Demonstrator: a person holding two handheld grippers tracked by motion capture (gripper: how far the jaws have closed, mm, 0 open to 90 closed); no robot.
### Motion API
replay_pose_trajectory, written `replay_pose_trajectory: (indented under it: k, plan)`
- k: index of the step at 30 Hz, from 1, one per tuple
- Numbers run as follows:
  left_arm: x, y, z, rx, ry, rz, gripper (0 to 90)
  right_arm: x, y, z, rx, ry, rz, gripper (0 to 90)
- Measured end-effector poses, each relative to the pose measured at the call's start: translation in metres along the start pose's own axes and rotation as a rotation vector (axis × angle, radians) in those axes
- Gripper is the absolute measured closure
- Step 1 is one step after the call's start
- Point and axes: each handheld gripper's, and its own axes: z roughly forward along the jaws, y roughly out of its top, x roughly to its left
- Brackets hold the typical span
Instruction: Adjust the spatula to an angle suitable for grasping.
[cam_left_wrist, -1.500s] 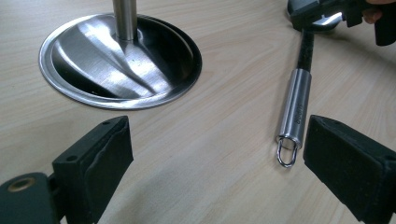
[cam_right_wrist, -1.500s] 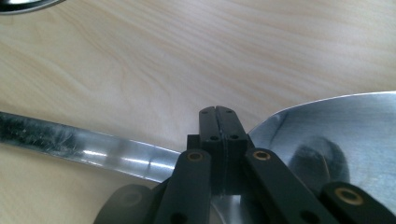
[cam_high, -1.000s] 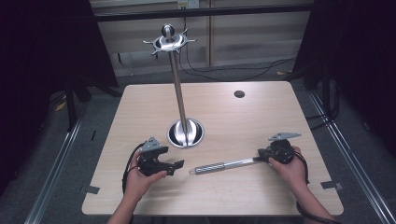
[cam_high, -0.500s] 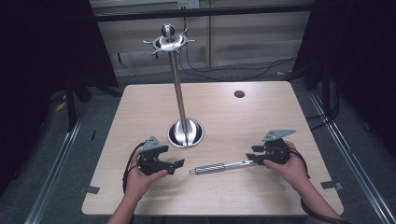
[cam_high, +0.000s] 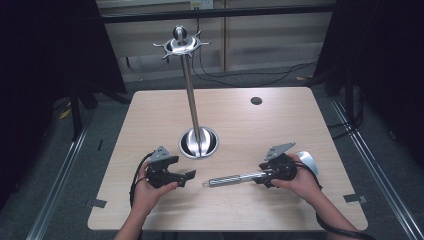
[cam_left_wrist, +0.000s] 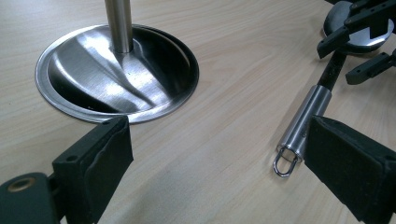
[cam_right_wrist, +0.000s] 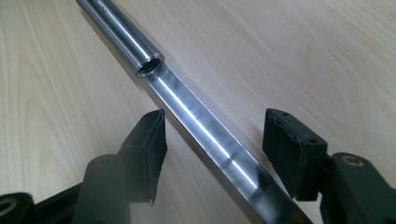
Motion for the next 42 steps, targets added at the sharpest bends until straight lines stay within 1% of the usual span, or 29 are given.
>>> replay_pose_trajectory:
  k: [1, 3, 4, 5, 6, 7, 8, 10, 11, 12, 15, 16, 17, 19, 21, 22, 23, 24, 25, 27, 28, 32, 33, 34, 35, 36, 39, 40, 42]
  plan:
    - [0.000, 0.000, 0.000, -0.001, 0.000, 0.001, 8.1, 0.001, 0.000, 0.000, 0.013, -0.002, 0.000, 41.2]
    - [0.000, 0.000, 0.000, -0.002, -0.003, 0.001, 8.1, 0.001, 0.000, 0.001, 0.044, -0.001, -0.012, 46.2]
    - [0.000, 0.000, 0.000, 0.000, 0.001, 0.003, 8.1, 0.002, 0.000, 0.002, 0.054, -0.015, -0.032, 48.7]
    - [0.000, 0.000, 0.000, -0.001, -0.001, 0.003, 8.1, 0.002, 0.000, 0.002, 0.057, -0.023, -0.054, 49.1]
    - [0.000, 0.000, 0.000, -0.001, 0.000, 0.000, 8.1, 0.003, 0.001, 0.001, 0.074, -0.026, -0.046, 50.1]
    - [0.001, 0.000, -0.001, 0.001, 0.001, 0.003, 8.1, 0.003, 0.002, 0.001, 0.079, -0.017, -0.063, 51.7]
    - [0.001, 0.000, -0.001, 0.002, 0.004, 0.003, 8.1, 0.004, 0.003, 0.000, 0.101, -0.009, -0.061, 53.9]
    - [0.001, 0.000, -0.001, -0.001, 0.005, 0.004, 8.1, 0.004, 0.006, -0.001, 0.132, 0.001, -0.104, 59.7]
    - [0.001, 0.001, -0.002, -0.004, 0.005, 0.003, 8.1, 0.005, 0.008, -0.002, 0.160, 0.001, -0.111, 62.7]
    - [0.001, 0.001, -0.002, -0.006, 0.005, 0.003, 8.1, 0.004, 0.009, -0.003, 0.172, 0.005, -0.124, 65.7]
    - [0.001, 0.000, -0.003, -0.004, 0.007, 0.004, 8.1, 0.004, 0.011, -0.005, 0.204, 0.011, -0.124, 74.9]
    - [0.001, 0.000, -0.003, -0.006, 0.008, 0.002, 8.1, 0.004, 0.010, -0.005, 0.208, 0.012, -0.114, 74.7]
    - [0.001, 0.000, -0.003, -0.006, 0.007, 0.002, 8.1, 0.004, 0.010, -0.006, 0.212, 0.007, -0.089, 74.4]
    - [0.001, 0.001, -0.003, -0.006, 0.010, 0.002, 8.1, 0.003, 0.010, -0.006, 0.215, 0.002, -0.088, 75.0]
    - [0.001, 0.001, -0.003, -0.003, 0.008, 0.007, 8.1, 0.005, 0.012, -0.006, 0.230, -0.003, -0.066, 74.8]
    - [0.001, 0.001, -0.002, -0.004, 0.006, 0.007, 8.1, 0.005, 0.013, -0.005, 0.231, -0.010, -0.079, 73.5]
    - [0.001, 0.001, -0.002, -0.002, 0.008, 0.007, 8.1, 0.005, 0.014, -0.004, 0.235, -0.022, -0.082, 67.8]
    - [0.001, 0.001, -0.002, -0.005, 0.009, 0.004, 8.1, 0.006, 0.016, -0.003, 0.238, -0.040, -0.071, 62.2]
    - [0.001, 0.000, -0.002, -0.001, 0.010, 0.006, 8.1, 0.005, 0.017, -0.001, 0.236, -0.042, -0.067, 62.2]
    - [0.001, 0.000, -0.002, 0.002, 0.012, 0.003, 8.1, 0.004, 0.020, 0.002, 0.225, -0.013, -0.065, 69.9]
    - [0.001, 0.000, -0.002, 0.000, 0.013, 0.003, 8.1, 0.005, 0.020, 0.003, 0.220, -0.004, -0.050, 74.6]
    - [0.003, 0.000, -0.002, -0.001, 0.012, -0.002, 8.1, 0.008, 0.025, 0.004, 0.246, -0.024, -0.038, 75.6]
    - [0.002, 0.000, -0.002, 0.000, 0.011, -0.002, 8.1, 0.008, 0.025, 0.005, 0.243, -0.022, -0.035, 75.7]
    - [0.002, 0.000, -0.002, -0.001, 0.015, -0.001, 8.1, 0.009, 0.025, 0.004, 0.248, -0.024, -0.014, 75.8]
    - [0.001, 0.000, -0.001, 0.001, 0.005, 0.001, 8.1, 0.008, 0.024, 0.004, 0.243, -0.029, -0.016, 75.9]
    - [-0.001, 0.000, -0.001, -0.003, 0.004, -0.001, 8.1, 0.007, 0.024, 0.003, 0.237, -0.028, -0.005, 75.9]
    - [-0.003, 0.001, 0.001, -0.004, -0.004, -0.002, 8.1, 0.005, 0.022, -0.005, 0.179, -0.009, 0.029, 76.0]
    - [-0.003, 0.001, 0.001, 0.006, 0.000, 0.005, 8.1, 0.004, 0.022, -0.008, 0.151, -0.013, 0.037, 76.0]
    - [-0.003, 0.001, 0.003, 0.008, -0.003, 0.006, 8.1, 0.002, 0.022, -0.016, 0.092, -0.029, 0.050, 76.0]
